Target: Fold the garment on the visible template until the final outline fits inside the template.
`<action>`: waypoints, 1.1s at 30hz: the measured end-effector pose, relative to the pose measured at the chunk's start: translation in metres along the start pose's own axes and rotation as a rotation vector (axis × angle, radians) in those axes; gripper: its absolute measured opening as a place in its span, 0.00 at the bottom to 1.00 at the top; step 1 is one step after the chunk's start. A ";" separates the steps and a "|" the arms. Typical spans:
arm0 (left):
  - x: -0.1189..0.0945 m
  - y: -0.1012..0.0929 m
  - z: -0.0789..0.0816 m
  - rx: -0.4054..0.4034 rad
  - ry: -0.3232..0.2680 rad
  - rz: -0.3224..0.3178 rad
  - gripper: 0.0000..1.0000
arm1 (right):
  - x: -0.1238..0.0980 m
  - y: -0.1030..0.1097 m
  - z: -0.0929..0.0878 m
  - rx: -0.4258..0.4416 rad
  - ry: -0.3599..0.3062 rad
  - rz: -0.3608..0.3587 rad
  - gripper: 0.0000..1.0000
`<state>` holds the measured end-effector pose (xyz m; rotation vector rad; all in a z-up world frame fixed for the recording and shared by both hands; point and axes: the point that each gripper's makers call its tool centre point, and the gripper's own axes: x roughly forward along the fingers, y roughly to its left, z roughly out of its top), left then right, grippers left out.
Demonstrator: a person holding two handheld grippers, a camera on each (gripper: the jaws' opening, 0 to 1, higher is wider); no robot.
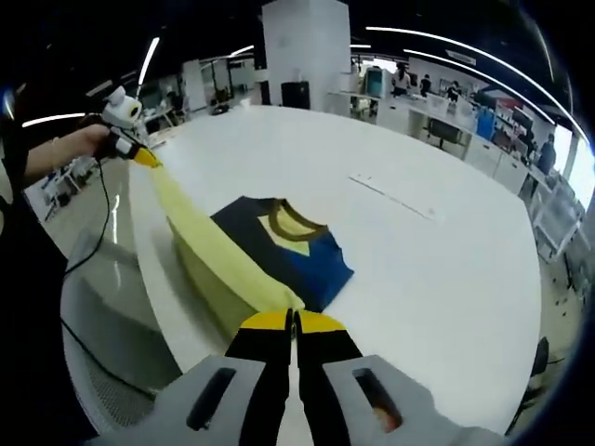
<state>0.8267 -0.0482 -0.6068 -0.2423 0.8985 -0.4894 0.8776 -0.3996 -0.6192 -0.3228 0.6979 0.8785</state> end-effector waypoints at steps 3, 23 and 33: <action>0.005 0.003 0.004 0.002 0.005 0.003 0.00 | 0.005 -0.005 0.004 0.000 0.001 -0.001 0.01; 0.043 0.039 0.028 -0.010 0.030 0.007 0.00 | 0.040 -0.036 0.011 -0.002 0.032 0.002 0.01; 0.057 0.050 0.028 -0.030 0.045 0.008 0.00 | 0.056 -0.045 0.011 0.002 0.048 0.008 0.01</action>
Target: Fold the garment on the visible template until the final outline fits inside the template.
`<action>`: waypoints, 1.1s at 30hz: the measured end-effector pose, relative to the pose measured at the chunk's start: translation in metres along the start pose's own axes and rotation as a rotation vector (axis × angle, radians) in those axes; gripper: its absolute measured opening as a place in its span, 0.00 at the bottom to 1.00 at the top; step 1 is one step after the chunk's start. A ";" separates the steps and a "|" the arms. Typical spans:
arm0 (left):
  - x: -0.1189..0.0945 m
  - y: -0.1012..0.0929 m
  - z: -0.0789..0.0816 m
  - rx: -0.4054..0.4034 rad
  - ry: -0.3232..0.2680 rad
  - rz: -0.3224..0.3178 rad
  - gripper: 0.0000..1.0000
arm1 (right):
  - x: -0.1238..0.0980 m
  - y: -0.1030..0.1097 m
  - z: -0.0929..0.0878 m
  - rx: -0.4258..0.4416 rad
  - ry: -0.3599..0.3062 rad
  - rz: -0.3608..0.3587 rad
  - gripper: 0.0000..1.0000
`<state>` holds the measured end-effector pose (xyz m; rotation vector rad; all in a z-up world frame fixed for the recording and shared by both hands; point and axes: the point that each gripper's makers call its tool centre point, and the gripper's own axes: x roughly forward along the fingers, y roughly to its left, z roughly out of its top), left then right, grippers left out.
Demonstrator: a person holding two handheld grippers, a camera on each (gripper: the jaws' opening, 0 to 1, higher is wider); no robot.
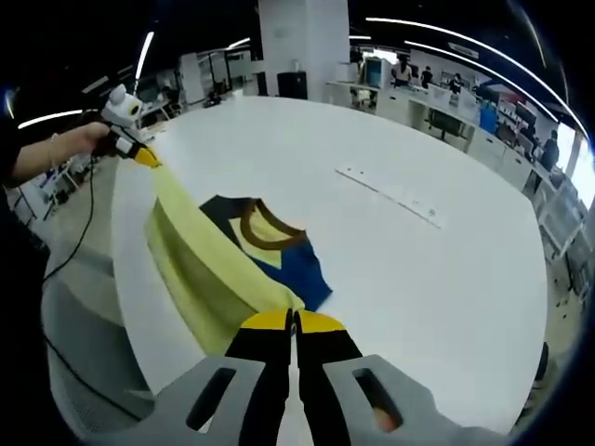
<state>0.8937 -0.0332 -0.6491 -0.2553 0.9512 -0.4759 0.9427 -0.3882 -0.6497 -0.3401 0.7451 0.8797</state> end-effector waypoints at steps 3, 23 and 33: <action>0.003 0.003 0.001 -0.004 0.003 -0.001 0.00 | 0.003 -0.002 0.000 0.002 0.003 0.001 0.01; 0.022 0.014 0.017 -0.011 0.005 -0.001 0.00 | 0.026 -0.024 0.003 0.040 0.002 -0.002 0.01; 0.044 0.027 0.015 -0.034 0.039 0.010 0.00 | 0.048 -0.033 -0.004 0.052 0.038 -0.001 0.01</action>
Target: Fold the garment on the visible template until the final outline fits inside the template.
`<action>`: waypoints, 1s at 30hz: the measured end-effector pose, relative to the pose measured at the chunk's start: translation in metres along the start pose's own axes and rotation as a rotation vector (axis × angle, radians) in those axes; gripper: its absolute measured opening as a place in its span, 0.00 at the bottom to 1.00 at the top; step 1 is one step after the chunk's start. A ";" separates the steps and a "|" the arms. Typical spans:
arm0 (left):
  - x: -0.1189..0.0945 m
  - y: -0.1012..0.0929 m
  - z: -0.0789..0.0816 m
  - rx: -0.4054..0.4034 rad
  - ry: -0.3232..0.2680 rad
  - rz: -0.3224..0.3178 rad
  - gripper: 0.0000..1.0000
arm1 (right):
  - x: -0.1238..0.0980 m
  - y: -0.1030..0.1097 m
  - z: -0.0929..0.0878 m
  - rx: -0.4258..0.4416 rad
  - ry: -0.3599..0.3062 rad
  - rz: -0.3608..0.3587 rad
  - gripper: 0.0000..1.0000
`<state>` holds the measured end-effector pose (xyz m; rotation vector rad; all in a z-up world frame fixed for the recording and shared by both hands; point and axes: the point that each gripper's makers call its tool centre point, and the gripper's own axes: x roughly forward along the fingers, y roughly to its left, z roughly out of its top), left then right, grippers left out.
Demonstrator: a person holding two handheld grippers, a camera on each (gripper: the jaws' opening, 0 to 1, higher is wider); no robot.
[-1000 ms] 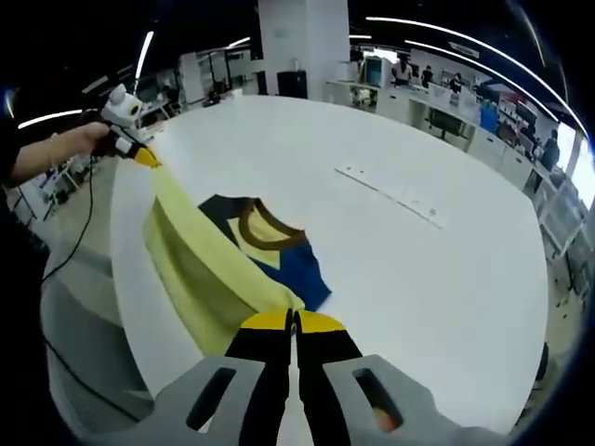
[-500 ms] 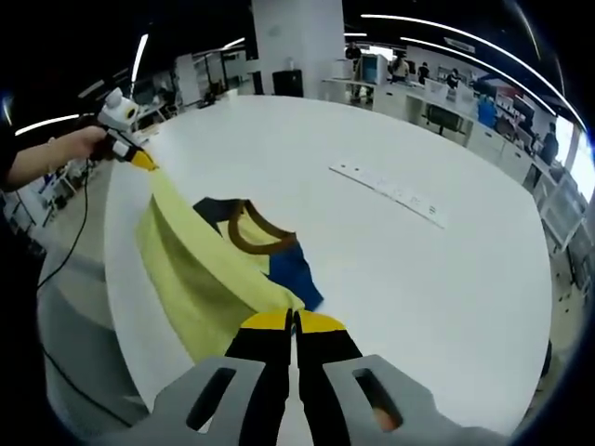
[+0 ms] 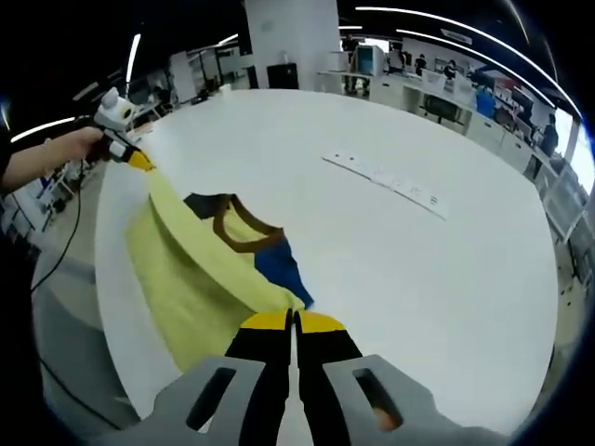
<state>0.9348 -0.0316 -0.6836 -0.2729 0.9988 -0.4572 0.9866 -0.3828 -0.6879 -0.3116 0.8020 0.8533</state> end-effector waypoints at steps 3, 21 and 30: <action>0.004 0.003 0.002 -0.001 0.008 0.001 0.00 | 0.008 -0.004 -0.002 0.005 0.011 0.000 0.01; 0.042 0.029 0.007 -0.063 0.045 0.000 0.00 | 0.040 -0.023 -0.016 0.036 0.062 0.011 0.01; 0.062 0.043 0.000 -0.120 0.062 0.011 0.00 | 0.055 -0.029 -0.022 0.058 0.084 0.019 0.01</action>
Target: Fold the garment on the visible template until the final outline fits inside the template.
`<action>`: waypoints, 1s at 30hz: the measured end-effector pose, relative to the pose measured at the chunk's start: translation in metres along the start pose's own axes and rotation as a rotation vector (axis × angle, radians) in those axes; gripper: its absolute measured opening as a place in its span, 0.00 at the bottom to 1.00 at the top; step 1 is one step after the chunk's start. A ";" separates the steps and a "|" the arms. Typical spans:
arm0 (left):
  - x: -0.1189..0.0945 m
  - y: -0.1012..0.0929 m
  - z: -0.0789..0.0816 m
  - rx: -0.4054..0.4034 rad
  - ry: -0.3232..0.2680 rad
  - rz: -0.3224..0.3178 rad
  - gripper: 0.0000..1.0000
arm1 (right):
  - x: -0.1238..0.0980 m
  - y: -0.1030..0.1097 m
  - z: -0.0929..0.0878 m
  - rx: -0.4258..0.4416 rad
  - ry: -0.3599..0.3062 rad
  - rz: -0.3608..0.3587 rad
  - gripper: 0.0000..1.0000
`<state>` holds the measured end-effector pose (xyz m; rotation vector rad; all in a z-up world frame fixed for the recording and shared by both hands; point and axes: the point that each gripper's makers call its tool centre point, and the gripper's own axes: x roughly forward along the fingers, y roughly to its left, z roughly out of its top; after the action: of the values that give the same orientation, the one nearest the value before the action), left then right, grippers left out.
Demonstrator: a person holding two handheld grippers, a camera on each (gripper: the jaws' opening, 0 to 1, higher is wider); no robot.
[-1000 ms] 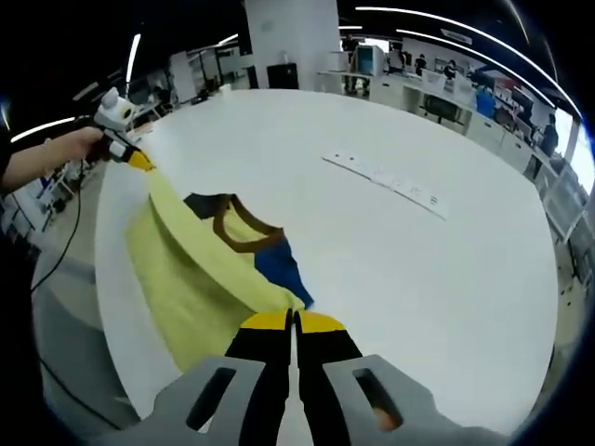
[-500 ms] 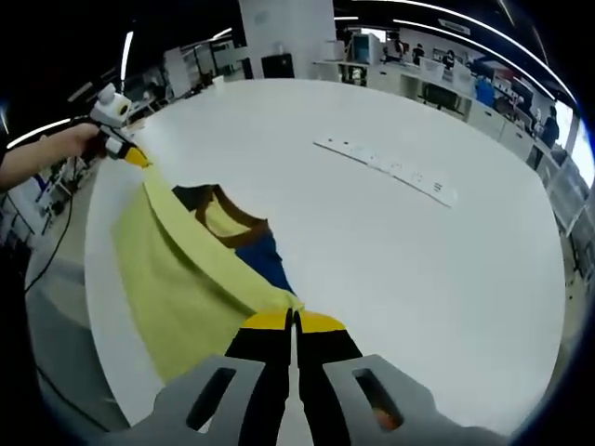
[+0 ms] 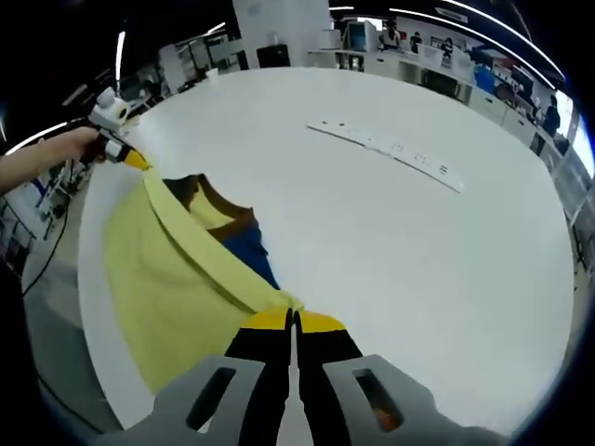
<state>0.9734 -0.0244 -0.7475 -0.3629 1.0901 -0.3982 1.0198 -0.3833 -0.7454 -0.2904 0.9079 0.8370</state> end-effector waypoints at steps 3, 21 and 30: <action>0.005 0.003 -0.001 -0.006 0.007 0.003 0.00 | 0.004 -0.002 -0.003 0.006 0.008 0.001 0.02; 0.025 0.019 -0.004 -0.021 0.051 0.010 0.00 | 0.021 -0.005 -0.012 0.020 0.042 0.017 0.02; 0.027 0.020 -0.002 -0.018 0.048 0.002 0.00 | 0.025 -0.006 -0.014 0.022 0.049 0.021 0.02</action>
<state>0.9849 -0.0197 -0.7789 -0.3700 1.1419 -0.3974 1.0248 -0.3822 -0.7743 -0.2839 0.9662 0.8419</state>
